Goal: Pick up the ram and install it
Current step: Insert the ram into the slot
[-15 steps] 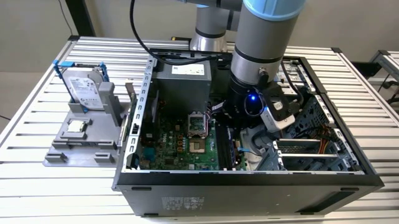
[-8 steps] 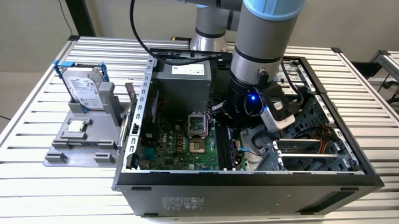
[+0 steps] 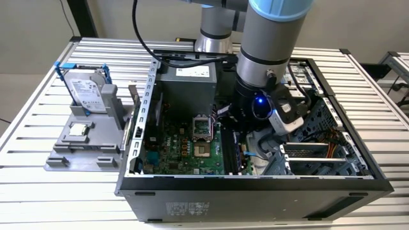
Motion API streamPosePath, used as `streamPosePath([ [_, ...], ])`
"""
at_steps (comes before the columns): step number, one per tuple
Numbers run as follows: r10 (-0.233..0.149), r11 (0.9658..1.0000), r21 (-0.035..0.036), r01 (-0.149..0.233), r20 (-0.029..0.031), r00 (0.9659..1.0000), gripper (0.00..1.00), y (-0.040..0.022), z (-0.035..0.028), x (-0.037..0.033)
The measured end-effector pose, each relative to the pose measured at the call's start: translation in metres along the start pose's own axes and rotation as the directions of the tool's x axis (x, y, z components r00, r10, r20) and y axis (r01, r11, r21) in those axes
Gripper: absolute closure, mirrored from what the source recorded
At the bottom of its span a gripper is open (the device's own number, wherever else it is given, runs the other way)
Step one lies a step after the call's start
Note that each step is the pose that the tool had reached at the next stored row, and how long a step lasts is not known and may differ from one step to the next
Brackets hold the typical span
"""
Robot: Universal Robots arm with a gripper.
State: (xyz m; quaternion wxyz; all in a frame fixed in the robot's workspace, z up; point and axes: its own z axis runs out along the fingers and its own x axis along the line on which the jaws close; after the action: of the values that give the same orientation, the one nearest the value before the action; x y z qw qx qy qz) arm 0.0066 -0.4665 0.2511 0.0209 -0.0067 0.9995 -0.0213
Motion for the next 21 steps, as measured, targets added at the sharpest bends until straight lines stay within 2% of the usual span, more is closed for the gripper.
streamPosePath([
  [2, -0.031, 0.9995, -0.0048, 0.031, 0.0016, 0.9995, 1.0, 0.0, 0.0001, 0.0],
  [5, -0.078, 0.9969, -0.0087, 0.078, 0.0037, 0.9969, 1.0, 0.0, 0.0001, 0.0],
  [9, -0.136, 0.9906, -0.0132, 0.136, 0.0067, 0.9906, 1.0, 0.0001, 0.0001, 0.0],
  [13, -0.184, 0.9826, -0.02, 0.184, 0.0092, 0.9828, 1.0, 0.0001, -0.0001, 0.0001],
  [18, -0.254, 0.9668, -0.0229, 0.254, 0.0128, 0.9671, 1.0, 0.0001, -0.0016, 0.0],
  [20, -0.283, 0.9587, -0.024, 0.283, 0.0146, 0.959, 1.0, 0.0001, -0.0019, -0.0001],
  [21, -0.301, 0.9533, -0.0245, 0.301, 0.0156, 0.9536, 1.0, 0.0001, -0.0019, -0.0001],
])
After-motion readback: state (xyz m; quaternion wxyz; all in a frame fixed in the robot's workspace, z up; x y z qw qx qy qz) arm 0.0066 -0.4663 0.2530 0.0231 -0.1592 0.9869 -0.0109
